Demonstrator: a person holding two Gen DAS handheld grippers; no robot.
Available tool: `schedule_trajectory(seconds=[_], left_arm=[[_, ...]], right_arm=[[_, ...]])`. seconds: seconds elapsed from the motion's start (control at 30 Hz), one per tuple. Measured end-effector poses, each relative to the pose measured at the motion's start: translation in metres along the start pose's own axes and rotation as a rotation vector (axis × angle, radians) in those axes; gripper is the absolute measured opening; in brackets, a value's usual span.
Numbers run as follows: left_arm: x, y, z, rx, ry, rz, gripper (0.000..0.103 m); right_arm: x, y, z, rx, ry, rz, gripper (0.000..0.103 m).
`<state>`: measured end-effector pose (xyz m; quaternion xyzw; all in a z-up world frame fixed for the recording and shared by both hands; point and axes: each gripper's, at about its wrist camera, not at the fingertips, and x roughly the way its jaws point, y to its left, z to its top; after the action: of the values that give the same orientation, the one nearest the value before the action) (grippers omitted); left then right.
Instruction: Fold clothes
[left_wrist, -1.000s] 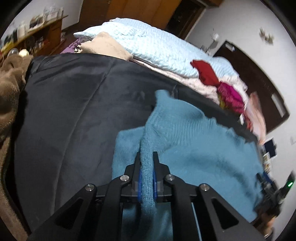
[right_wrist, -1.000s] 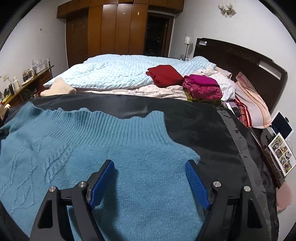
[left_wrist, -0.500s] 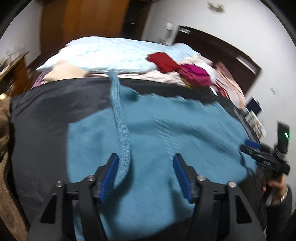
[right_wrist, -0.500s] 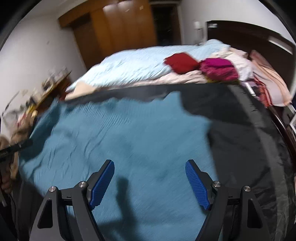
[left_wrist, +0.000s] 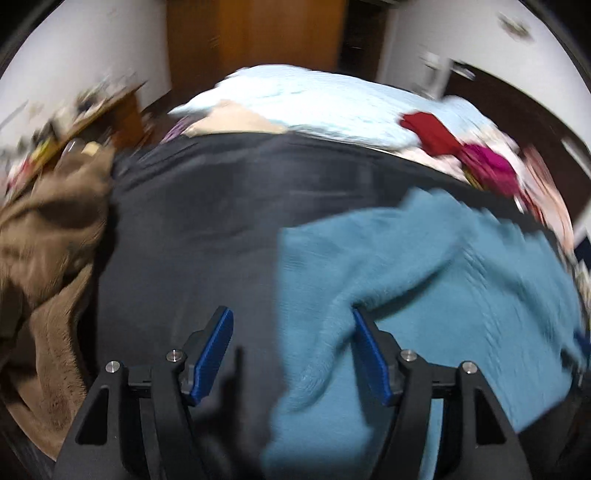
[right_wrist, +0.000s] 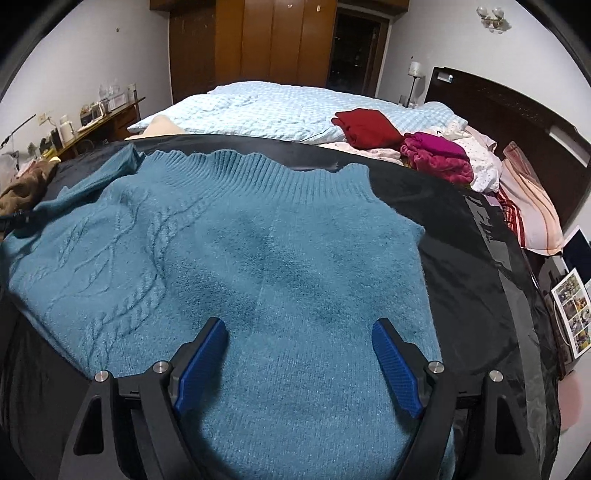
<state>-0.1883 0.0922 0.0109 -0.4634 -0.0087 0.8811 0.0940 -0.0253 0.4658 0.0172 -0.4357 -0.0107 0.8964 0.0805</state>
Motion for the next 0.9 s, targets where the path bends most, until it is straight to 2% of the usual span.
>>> schedule_trajectory(seconds=[0.07,0.2,0.4,0.53,0.7,0.77,0.9], left_arm=[[0.0,0.007,0.001,-0.024,0.008,-0.02,0.07],[-0.008,0.001,-0.002,0.016,-0.027,0.031,0.073],[-0.014,0.018,0.0,-0.075,-0.032,0.004,0.073],[-0.018,0.014,0.002,-0.059,-0.033,-0.01,0.073],[-0.036,-0.016,-0.003,0.019,-0.058,-0.094,0.073],[-0.043,-0.035,-0.007,0.082,-0.069,-0.14,0.073],[-0.036,-0.084,-0.013,0.265,-0.037,-0.14,0.076]], right_arm=[[-0.001,-0.001,-0.001,0.011,-0.003,0.003,0.083],[-0.001,-0.003,0.001,0.016,0.001,-0.003,0.083],[-0.015,-0.013,-0.005,0.052,-0.016,-0.018,0.083],[-0.028,-0.032,-0.015,0.117,-0.03,-0.022,0.083],[-0.033,-0.052,-0.026,0.212,-0.016,-0.023,0.083],[-0.031,-0.058,-0.03,0.249,0.002,-0.009,0.083],[-0.031,-0.061,-0.034,0.277,0.005,-0.003,0.083]])
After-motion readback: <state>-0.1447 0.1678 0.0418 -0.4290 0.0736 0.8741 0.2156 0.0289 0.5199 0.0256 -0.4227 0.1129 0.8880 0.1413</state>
